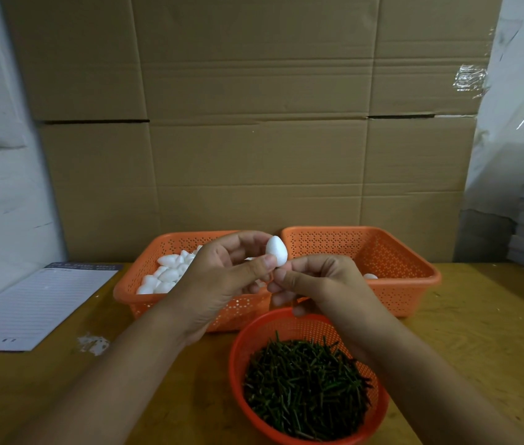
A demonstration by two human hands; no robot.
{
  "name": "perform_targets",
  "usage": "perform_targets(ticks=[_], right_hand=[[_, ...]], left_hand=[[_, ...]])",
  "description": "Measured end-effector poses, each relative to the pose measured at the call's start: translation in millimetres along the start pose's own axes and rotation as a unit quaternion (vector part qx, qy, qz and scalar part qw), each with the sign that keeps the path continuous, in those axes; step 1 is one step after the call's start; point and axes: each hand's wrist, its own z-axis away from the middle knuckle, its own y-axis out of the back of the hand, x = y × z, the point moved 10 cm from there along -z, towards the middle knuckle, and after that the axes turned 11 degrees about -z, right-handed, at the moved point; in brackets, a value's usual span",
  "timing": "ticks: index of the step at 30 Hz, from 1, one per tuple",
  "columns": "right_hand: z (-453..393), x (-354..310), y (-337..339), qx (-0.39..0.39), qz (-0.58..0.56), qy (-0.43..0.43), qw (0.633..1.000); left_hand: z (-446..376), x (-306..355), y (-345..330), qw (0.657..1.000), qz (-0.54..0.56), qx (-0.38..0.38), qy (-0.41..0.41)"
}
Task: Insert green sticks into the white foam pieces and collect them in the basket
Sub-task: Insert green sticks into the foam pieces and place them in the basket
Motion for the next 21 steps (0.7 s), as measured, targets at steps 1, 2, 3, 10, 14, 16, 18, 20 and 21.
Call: perform_targets(ticks=[1, 2, 3, 10, 14, 16, 18, 20, 21], right_hand=[[-0.1, -0.1, -0.5, -0.004, 0.000, -0.001, 1.000], [-0.2, 0.1, -1.1, -0.008, 0.000, -0.003, 1.000], [-0.2, 0.3, -1.9, -0.012, 0.000, -0.005, 1.000], [0.4, 1.1, -3.0, -0.017, 0.001, -0.011, 1.000], [-0.5, -1.0, -0.3, 0.004, 0.006, 0.005, 1.000], [-1.5, -4.5, 4.5, 0.032, 0.018, 0.028, 0.999], [-2.3, -7.2, 8.7, 0.059, 0.044, 0.047, 0.996], [-2.6, -8.0, 10.1, 0.071, 0.067, 0.056, 0.994], [-2.8, -7.4, 9.7, 0.071, 0.071, 0.057, 0.993]], left_hand=[[0.1, 0.4, -0.9, 1.000, 0.003, -0.007, -0.001], [0.3, 0.8, -1.7, 1.000, 0.005, -0.013, -0.001], [0.3, 1.1, -2.3, 1.000, 0.007, -0.018, -0.002], [0.3, -0.5, -2.6, 1.000, 0.013, -0.025, 0.005], [-0.1, -0.4, -1.6, 1.000, 0.011, -0.017, 0.005], [-0.4, -0.1, -0.4, 1.000, 0.015, -0.002, 0.005], [-0.6, -0.6, 0.8, 1.000, 0.015, 0.013, 0.005], [-0.9, -0.8, 1.9, 1.000, 0.000, 0.025, 0.001], [-1.1, -0.7, 2.1, 1.000, -0.006, 0.028, -0.002]])
